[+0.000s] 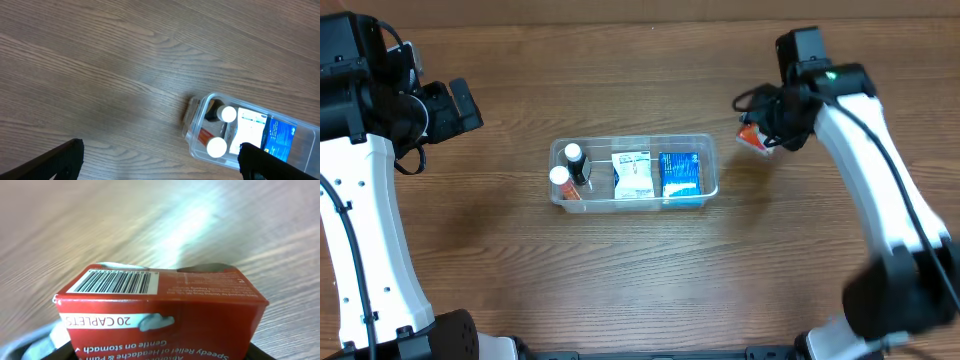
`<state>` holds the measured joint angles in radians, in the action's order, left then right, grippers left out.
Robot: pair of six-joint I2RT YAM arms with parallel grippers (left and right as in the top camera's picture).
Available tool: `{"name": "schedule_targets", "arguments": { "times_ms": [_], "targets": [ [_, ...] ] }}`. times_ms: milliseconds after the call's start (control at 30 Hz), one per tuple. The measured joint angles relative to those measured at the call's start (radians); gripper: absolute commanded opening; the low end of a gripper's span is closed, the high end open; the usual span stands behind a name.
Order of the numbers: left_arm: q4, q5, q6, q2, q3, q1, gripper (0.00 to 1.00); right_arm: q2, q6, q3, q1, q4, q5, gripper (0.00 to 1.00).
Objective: Pack container
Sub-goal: 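Carry the red box into the container's right end and release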
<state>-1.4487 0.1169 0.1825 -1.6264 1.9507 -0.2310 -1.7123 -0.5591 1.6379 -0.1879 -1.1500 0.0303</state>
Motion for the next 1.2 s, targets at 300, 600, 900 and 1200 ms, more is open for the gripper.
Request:
{"name": "schedule_targets", "arguments": {
  "times_ms": [300, 600, 900, 1200],
  "targets": [
    [-0.005, 0.000, 0.000, 0.000, 0.000, 0.000, 1.00, 0.089, 0.099, 0.010, -0.243, -0.013, 0.018, 0.63],
    [-0.011, 0.000, 0.000, 0.000, 0.000, 0.000, 1.00, -0.157, 0.115, 0.006, -0.297, -0.023, 0.014, 0.64],
    [-0.010, 0.000, 0.000, 0.000, 0.000, 0.000, 1.00, -0.270, 0.116, 0.004, -0.325, -0.029, 0.013, 0.64],
    [-0.010, 0.000, 0.000, 0.000, 0.000, 0.000, 1.00, -0.314, 0.123, 0.004, -0.326, -0.028, -0.014, 0.85]
  ]
}}
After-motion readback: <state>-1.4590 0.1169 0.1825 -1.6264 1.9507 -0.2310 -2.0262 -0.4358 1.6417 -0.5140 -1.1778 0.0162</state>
